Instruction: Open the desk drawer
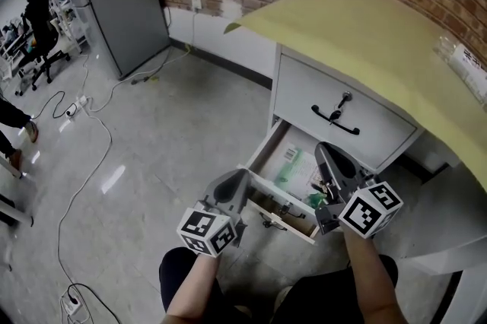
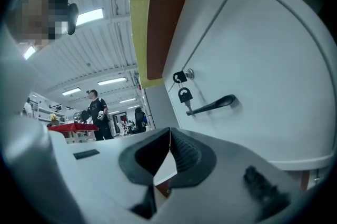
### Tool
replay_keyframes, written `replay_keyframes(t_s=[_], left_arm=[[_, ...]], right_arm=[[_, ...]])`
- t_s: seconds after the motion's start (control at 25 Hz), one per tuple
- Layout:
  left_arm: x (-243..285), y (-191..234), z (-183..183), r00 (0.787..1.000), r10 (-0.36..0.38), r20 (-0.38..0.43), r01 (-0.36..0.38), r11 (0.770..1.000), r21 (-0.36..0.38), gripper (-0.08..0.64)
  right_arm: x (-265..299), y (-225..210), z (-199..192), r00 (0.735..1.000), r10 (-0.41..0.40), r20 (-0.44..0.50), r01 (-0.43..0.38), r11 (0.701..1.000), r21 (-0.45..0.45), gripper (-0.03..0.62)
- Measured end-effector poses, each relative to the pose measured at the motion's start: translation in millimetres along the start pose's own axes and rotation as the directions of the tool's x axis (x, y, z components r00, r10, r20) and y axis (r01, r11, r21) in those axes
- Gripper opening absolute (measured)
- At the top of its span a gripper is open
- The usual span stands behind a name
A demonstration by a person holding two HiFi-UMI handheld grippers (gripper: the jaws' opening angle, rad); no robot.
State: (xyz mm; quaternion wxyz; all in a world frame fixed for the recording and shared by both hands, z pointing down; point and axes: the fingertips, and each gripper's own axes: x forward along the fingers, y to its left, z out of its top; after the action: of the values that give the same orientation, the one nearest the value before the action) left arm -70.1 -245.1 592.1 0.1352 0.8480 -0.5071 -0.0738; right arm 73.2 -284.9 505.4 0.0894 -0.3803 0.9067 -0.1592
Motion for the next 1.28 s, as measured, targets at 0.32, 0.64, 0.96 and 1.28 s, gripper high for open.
replay_keyframes(t_s=[0.32, 0.64, 0.96, 1.28], left_arm=[[4, 5, 2, 0.998, 0.037, 0.046, -0.037, 0.999, -0.004, 0.026], [4, 22, 2, 0.994, 0.085, 0.073, -0.084, 0.996, -0.016, 0.026], [18, 22, 12, 0.989, 0.143, -0.032, -0.144, 0.989, -0.019, 0.026], [41, -29, 59, 0.993, 0.065, -0.103, -0.069, 0.997, -0.036, 0.026]], right_arm=[[3, 1, 0, 1.000, 0.001, 0.006, -0.001, 0.999, -0.046, 0.014], [-3, 18, 21, 0.980, 0.113, 0.162, -0.129, 0.988, 0.090, 0.014], [6, 7, -1, 0.999, 0.028, -0.022, -0.024, 0.985, 0.170, 0.014], [-5, -8, 6, 0.996, -0.089, 0.002, 0.085, 0.955, 0.283, 0.014]])
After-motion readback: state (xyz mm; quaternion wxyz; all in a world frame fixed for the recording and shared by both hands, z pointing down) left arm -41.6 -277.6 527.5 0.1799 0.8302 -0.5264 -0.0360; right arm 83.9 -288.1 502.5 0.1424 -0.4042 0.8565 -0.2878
